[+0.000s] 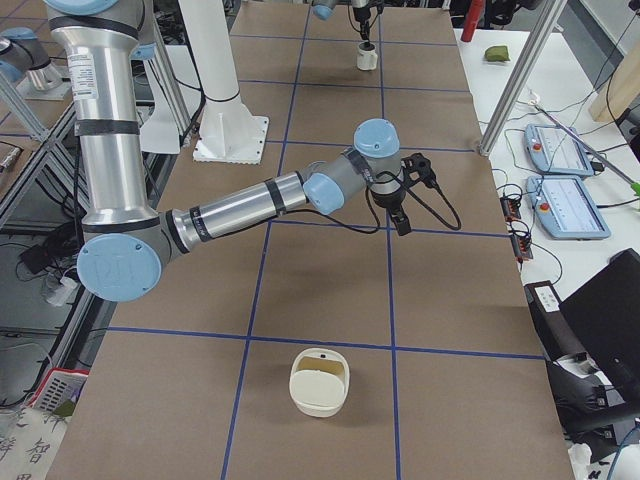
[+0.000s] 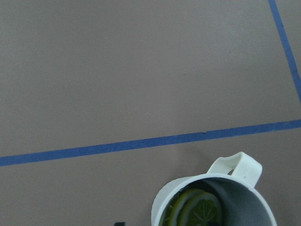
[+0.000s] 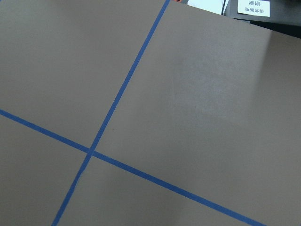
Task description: Left arm hands cup to right arm to dump lemon
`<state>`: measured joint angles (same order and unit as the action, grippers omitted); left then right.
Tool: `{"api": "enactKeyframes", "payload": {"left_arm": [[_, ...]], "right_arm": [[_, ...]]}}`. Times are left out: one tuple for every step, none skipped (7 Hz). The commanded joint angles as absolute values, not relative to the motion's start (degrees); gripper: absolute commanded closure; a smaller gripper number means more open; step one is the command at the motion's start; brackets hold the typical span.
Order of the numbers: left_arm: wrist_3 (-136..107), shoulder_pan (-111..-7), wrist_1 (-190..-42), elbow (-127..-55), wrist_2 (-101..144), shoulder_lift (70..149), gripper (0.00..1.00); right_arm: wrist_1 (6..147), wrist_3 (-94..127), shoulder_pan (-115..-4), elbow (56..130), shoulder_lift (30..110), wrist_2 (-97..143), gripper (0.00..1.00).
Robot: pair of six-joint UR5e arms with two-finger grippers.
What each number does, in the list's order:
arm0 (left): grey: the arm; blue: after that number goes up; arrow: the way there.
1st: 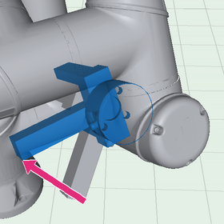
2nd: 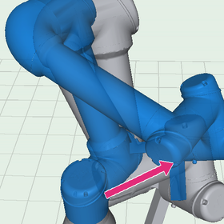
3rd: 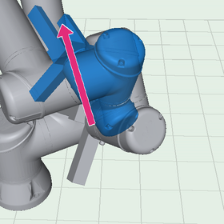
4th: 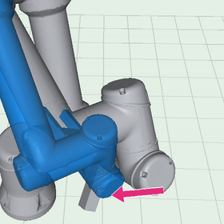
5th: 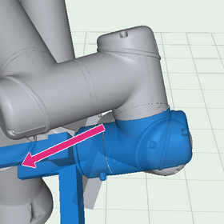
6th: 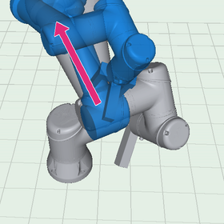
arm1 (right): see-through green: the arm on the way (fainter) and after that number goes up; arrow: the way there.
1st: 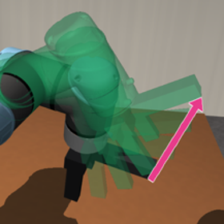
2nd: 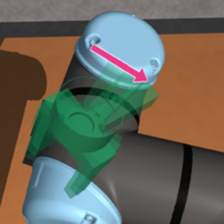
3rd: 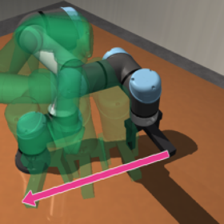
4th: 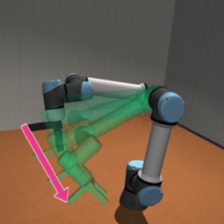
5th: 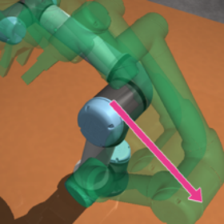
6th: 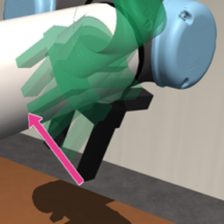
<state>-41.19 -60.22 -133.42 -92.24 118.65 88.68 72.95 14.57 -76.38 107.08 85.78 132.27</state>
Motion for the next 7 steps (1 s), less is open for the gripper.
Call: {"api": "enactKeyframes", "payload": {"left_arm": [[-41.0, -60.6, -133.0, -94.5, 118.6, 87.5, 1.0], [-41.3, -61.4, -132.4, -96.7, 124.0, 87.4, 1.0], [-42.1, -64.5, -132.3, -97.8, 126.0, 87.7, 1.0], [-45.6, -65.0, -132.2, -98.4, 126.0, 88.6, 1.0], [-57.2, -65.0, -132.2, -99.8, 125.9, 91.5, 1.0], [-67.1, -65.0, -131.9, -101.2, 125.9, 94.5, 1.0], [-76.5, -65.0, -129.6, -102.7, 125.9, 98.5, 1.0]], "right_arm": [[72.9, 14.3, -76.4, 107.1, 85.6, 132.3, 0.01], [72.9, 14.2, -76.4, 107.1, 84.6, 132.2, 0.01], [70.2, 13.9, -76.4, 106.7, 83.6, 131.6, 0.01], [57.8, 14.0, -76.3, 103.6, 83.6, 130.9, 0.01], [46.3, 14.5, -76.1, 99.2, 83.5, 131.0, 0.01], [43.4, 14.6, -74.8, 98.1, 82.9, 130.7, 0.02], [43.2, 14.5, -73.3, 98.3, 81.0, 128.7, 0.05]]}}
